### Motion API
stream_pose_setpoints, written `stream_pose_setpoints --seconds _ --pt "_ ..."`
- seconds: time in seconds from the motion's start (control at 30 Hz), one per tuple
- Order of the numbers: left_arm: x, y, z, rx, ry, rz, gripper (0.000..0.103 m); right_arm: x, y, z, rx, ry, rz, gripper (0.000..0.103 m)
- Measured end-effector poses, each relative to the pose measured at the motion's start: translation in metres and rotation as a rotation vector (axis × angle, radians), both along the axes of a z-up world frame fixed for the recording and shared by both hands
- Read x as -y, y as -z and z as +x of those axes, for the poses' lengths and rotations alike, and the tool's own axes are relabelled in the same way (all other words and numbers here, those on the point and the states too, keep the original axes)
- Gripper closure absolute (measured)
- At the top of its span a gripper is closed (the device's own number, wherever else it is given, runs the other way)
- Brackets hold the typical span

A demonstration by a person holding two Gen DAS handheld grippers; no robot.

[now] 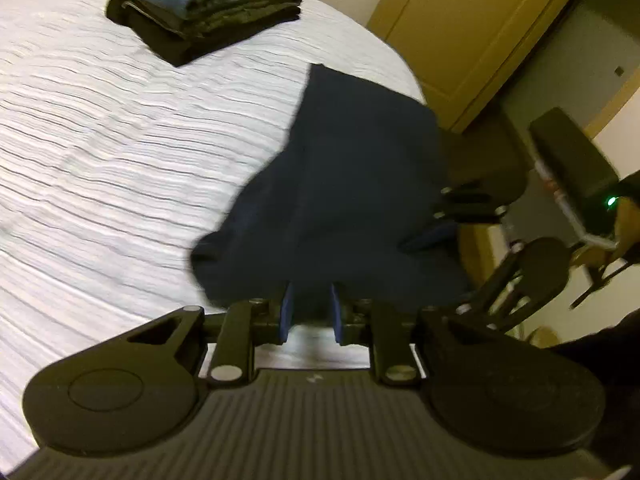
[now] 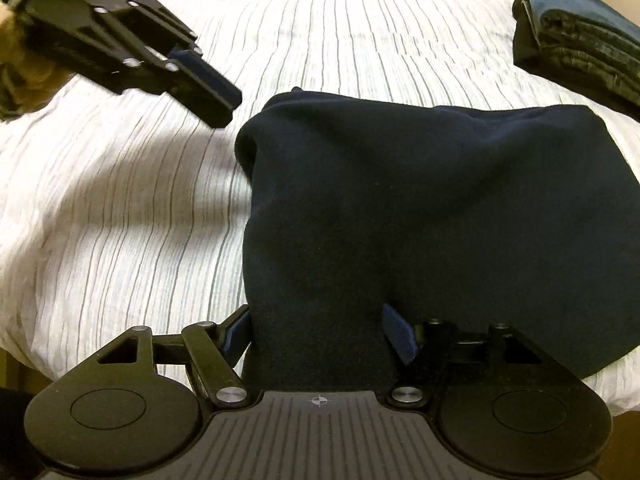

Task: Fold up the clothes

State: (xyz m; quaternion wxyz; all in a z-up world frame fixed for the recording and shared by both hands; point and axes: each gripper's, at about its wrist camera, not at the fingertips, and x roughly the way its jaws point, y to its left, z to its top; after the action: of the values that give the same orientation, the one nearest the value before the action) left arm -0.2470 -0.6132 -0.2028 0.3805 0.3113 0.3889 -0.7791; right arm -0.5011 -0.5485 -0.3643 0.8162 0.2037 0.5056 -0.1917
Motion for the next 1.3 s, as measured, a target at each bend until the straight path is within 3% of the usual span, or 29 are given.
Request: stream_pose_setpoints --seconds 0.07,0.2,0.3,0.37,0.4,0.43,0.47,0.67,0.8,1.07,1.1,1.2,1.3 --pt "0.013 0.014 -0.006 0.014 -0.047 0.031 0.087 0.0 0.001 -0.001 0.004 0.001 0.005 0.033" --pt "0.036 0.038 -0.01 0.061 -0.127 0.085 0.1 0.0 0.001 -0.005 0.023 -0.006 0.012 0.033" --pt "0.036 0.029 -0.016 0.13 -0.074 0.06 0.1 0.007 -0.005 -0.01 0.043 0.002 0.059 0.033" --pt "0.032 0.019 -0.013 0.164 -0.092 0.057 0.1 0.017 -0.011 -0.017 0.058 0.033 0.128 0.033" --pt "0.029 0.015 -0.01 0.177 -0.12 0.059 0.097 0.025 -0.016 -0.023 0.072 0.06 0.151 0.033" --pt "0.026 0.009 -0.005 0.193 -0.169 0.063 0.08 0.033 -0.021 -0.03 0.085 0.087 0.174 0.033" --pt "0.022 0.004 0.001 0.211 -0.222 0.067 0.075 0.04 -0.027 -0.037 0.098 0.115 0.197 0.032" --pt "-0.01 -0.012 0.005 0.197 -0.429 0.149 0.067 0.104 -0.063 -0.081 0.155 0.231 0.129 0.032" --pt "-0.028 -0.006 -0.019 0.142 -0.521 0.226 0.061 0.159 -0.063 -0.094 0.113 0.242 0.101 0.026" --pt "-0.022 0.01 -0.047 0.102 -0.557 0.263 0.055 0.226 -0.018 -0.108 0.026 0.27 0.181 0.026" --pt "-0.02 0.011 -0.044 0.095 -0.564 0.258 0.055 0.23 -0.008 -0.111 -0.005 0.306 0.207 0.024" --pt "-0.015 0.013 -0.036 0.074 -0.575 0.234 0.055 0.239 0.004 -0.131 0.063 0.497 0.344 0.024" --pt "-0.01 0.011 -0.027 0.064 -0.565 0.203 0.055 0.218 -0.018 -0.134 0.061 0.538 0.231 0.024"
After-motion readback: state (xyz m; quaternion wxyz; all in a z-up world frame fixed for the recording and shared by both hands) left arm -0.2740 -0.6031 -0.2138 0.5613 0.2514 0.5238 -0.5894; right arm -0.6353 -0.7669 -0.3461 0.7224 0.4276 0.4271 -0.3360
